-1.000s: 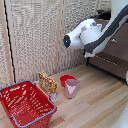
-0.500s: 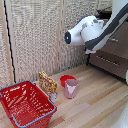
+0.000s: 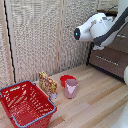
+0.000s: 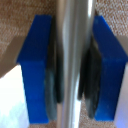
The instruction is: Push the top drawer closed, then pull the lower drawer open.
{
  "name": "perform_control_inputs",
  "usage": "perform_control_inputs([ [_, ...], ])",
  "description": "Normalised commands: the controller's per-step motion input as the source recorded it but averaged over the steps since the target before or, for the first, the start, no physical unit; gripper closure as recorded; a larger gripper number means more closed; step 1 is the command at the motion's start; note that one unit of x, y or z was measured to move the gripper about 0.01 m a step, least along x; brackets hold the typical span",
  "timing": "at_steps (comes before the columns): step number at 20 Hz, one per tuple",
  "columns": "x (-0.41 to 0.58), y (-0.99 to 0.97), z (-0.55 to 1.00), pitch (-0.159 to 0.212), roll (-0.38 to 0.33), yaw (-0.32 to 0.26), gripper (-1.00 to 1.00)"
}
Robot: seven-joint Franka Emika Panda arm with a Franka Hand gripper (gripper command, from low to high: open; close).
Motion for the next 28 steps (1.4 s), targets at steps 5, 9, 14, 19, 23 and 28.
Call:
perform_control_inputs([
  [5, -0.052, -0.49, 0.03, 0.0, -0.053, 0.006, 1.0],
  [9, 0.0, -0.48, 0.04, 0.0, -0.051, 0.017, 1.0],
  [14, 0.0, -0.23, 0.01, 0.0, -0.048, 0.015, -1.0],
  [19, 0.0, 0.26, -0.01, 0.0, -0.012, 0.01, -1.0],
  [23, 0.0, 0.36, -0.07, -0.001, -0.003, 0.0, -1.0],
  [28, -0.003, 0.25, -0.18, -0.004, 0.0, 0.002, -1.0],
])
